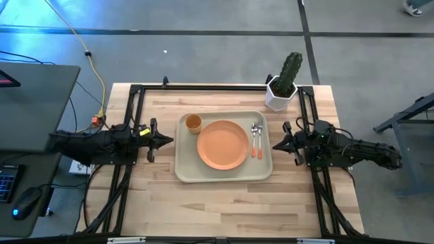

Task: Pick and place plate/cup/fork/spoon on tray
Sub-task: Return to Home Position

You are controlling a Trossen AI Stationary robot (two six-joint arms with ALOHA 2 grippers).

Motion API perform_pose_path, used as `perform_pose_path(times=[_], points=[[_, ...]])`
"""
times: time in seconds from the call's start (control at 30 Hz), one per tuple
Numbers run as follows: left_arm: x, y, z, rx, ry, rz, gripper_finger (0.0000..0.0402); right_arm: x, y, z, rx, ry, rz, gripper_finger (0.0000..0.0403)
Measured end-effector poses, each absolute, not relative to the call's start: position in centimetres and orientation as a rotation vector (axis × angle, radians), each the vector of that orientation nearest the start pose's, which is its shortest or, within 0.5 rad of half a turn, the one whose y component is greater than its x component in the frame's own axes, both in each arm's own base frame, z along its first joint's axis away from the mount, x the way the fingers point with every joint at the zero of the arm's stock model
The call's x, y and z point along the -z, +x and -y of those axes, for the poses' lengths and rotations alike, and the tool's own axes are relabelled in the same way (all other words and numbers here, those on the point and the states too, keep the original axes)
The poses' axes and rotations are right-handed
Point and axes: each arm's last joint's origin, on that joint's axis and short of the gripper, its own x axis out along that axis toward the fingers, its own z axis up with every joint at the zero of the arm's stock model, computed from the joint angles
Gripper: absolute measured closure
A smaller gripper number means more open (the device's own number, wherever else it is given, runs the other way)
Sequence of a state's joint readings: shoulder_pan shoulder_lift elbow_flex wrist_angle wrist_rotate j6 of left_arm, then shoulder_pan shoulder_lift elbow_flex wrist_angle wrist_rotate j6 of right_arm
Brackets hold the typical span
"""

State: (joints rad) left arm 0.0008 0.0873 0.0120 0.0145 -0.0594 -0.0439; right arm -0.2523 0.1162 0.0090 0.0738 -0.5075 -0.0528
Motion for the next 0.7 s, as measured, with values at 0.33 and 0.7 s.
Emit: perform_pose_path(times=[0.33,0.7], points=[[-17.4,10.0,-0.2,-0.215,-0.025,0.067,0.0401,-16.9,10.1,1.1,-0.279,-0.067,0.023,0.0403],[-18.0,9.9,-0.1,-0.187,0.045,0.123,0.0401,-16.8,10.1,1.0,-0.287,-0.057,0.012,0.0403]])
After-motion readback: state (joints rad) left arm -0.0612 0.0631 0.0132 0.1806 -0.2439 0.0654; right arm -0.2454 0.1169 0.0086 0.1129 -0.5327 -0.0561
